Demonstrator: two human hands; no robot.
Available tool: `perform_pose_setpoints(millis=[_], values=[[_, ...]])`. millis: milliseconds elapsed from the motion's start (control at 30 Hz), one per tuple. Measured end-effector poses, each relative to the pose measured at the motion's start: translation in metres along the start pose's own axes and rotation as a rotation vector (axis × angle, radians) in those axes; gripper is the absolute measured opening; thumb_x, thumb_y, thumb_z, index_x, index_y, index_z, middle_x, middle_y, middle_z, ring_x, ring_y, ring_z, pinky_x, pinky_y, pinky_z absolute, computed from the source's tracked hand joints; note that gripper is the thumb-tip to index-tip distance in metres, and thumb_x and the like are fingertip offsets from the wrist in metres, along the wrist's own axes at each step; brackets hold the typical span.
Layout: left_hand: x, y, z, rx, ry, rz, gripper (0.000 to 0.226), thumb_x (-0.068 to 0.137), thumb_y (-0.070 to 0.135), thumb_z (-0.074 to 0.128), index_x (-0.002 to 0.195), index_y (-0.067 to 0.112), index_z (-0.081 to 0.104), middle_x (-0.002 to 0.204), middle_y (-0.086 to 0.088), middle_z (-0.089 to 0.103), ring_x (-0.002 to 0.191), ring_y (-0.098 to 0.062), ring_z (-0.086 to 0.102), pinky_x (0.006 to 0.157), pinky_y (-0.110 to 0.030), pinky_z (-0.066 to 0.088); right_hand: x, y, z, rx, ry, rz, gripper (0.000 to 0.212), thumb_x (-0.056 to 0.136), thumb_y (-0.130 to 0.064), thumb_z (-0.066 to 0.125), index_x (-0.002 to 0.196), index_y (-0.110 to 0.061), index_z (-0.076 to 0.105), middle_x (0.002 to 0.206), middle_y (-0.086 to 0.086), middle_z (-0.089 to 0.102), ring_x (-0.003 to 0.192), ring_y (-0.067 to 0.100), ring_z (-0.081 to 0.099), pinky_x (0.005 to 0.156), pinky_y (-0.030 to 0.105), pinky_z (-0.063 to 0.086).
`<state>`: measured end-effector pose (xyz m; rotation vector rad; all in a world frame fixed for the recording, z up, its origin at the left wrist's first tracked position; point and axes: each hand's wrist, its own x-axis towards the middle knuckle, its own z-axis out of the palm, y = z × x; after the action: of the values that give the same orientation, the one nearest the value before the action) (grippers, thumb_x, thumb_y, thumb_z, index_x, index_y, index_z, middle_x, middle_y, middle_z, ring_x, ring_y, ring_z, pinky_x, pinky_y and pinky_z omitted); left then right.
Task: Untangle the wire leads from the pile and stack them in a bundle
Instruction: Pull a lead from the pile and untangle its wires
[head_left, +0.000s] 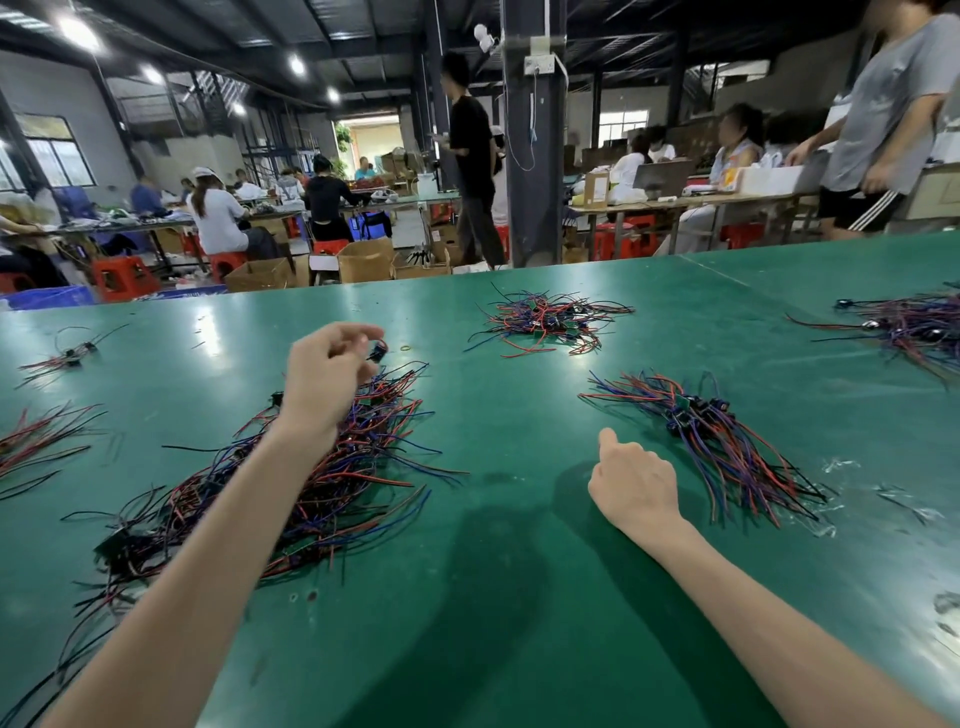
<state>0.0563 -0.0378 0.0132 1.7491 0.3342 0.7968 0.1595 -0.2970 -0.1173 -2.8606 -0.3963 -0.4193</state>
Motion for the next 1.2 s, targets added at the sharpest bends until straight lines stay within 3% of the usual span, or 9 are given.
perform_pose_setpoints(millis=[133,233,333,433,533,633,800,933,1200], values=[[-0.031,-0.020,0.040,-0.236,-0.014,-0.032,0.026,0.096,0.001,0.049,0.090,0.018,0.068,0.076,-0.001,0.059,0.070,-0.012,0.057,0.079,-0.026,0.052,-0.002,-0.001,0.000,0.044,0.036,-0.022,0.010,0.087,-0.009,0.044,0.087,-0.015,0.036,0.065,0.002,0.049,0.058,0.027,0.045,0.050,0.031,0.026],[-0.054,-0.037,0.069,-0.296,-0.032,0.004,0.029,0.093,-0.002,0.052,0.086,0.020,0.068,0.077,0.000,0.060,0.068,-0.008,0.058,0.074,-0.017,0.054,-0.003,0.002,0.000,0.193,0.080,-0.083,0.005,0.094,-0.018,0.043,0.088,-0.017,0.042,0.068,0.005,0.060,0.058,0.028,0.046,0.054,0.032,0.030],[-0.071,-0.054,0.090,-0.297,-0.104,-0.015,0.029,0.093,-0.002,0.053,0.088,0.022,0.068,0.074,0.002,0.057,0.066,-0.006,0.060,0.077,-0.020,0.054,-0.004,-0.003,-0.002,0.601,0.014,-0.048,0.020,0.097,-0.028,0.045,0.083,-0.017,0.054,0.057,0.000,0.055,0.056,0.021,0.048,0.055,0.033,0.034],[-0.084,-0.066,0.099,-0.247,-0.190,0.002,0.028,0.092,-0.002,0.054,0.089,0.022,0.067,0.072,0.002,0.057,0.067,-0.010,0.057,0.072,-0.017,0.051,-0.003,-0.012,-0.007,1.123,-0.127,0.121,0.033,0.099,-0.026,0.042,0.078,-0.012,0.062,0.057,0.006,0.058,0.038,0.011,0.044,0.042,0.023,0.035],[-0.092,-0.070,0.101,-0.180,-0.275,0.017,0.029,0.091,-0.003,0.055,0.089,0.024,0.067,0.078,0.004,0.065,0.068,-0.008,0.057,0.071,-0.017,0.050,-0.004,-0.019,-0.014,1.319,-0.272,0.192,0.031,0.101,-0.027,0.039,0.089,-0.008,0.061,0.064,0.011,0.066,0.034,0.015,0.045,0.035,0.018,0.029],[-0.097,-0.070,0.102,-0.131,-0.379,-0.016,0.028,0.091,-0.004,0.055,0.091,0.022,0.067,0.084,0.001,0.067,0.071,-0.011,0.059,0.076,-0.022,0.051,-0.005,-0.019,-0.019,1.488,-0.404,0.207,0.026,0.100,-0.024,0.041,0.097,-0.008,0.062,0.067,0.011,0.069,0.038,0.015,0.050,0.038,0.018,0.035],[-0.102,-0.068,0.104,-0.146,-0.482,-0.101,0.026,0.093,-0.004,0.052,0.088,0.017,0.067,0.074,0.002,0.064,0.061,-0.002,0.058,0.066,-0.015,0.049,-0.006,-0.015,-0.025,1.620,-0.462,0.188,0.017,0.097,-0.017,0.049,0.098,-0.013,0.065,0.079,0.009,0.067,0.048,0.013,0.055,0.045,0.021,0.046],[-0.103,-0.067,0.104,-0.317,-0.541,-0.234,0.009,0.092,0.005,0.058,0.089,0.008,0.066,0.078,-0.004,0.067,0.064,-0.014,0.063,0.064,-0.026,0.058,-0.005,-0.016,-0.029,1.714,-0.487,0.173,0.012,0.090,-0.021,0.058,0.099,-0.016,0.065,0.080,0.005,0.070,0.055,0.011,0.058,0.051,0.021,0.050],[-0.101,-0.072,0.100,-0.220,-0.555,-0.147,0.010,0.086,-0.004,0.063,0.085,0.005,0.066,0.065,0.002,0.069,0.059,-0.014,0.065,0.064,-0.027,0.057,-0.007,-0.021,-0.028,1.686,-0.436,0.118,0.030,0.070,-0.022,0.069,0.094,-0.005,0.066,0.071,0.003,0.060,0.053,0.012,0.052,0.051,0.022,0.051]])
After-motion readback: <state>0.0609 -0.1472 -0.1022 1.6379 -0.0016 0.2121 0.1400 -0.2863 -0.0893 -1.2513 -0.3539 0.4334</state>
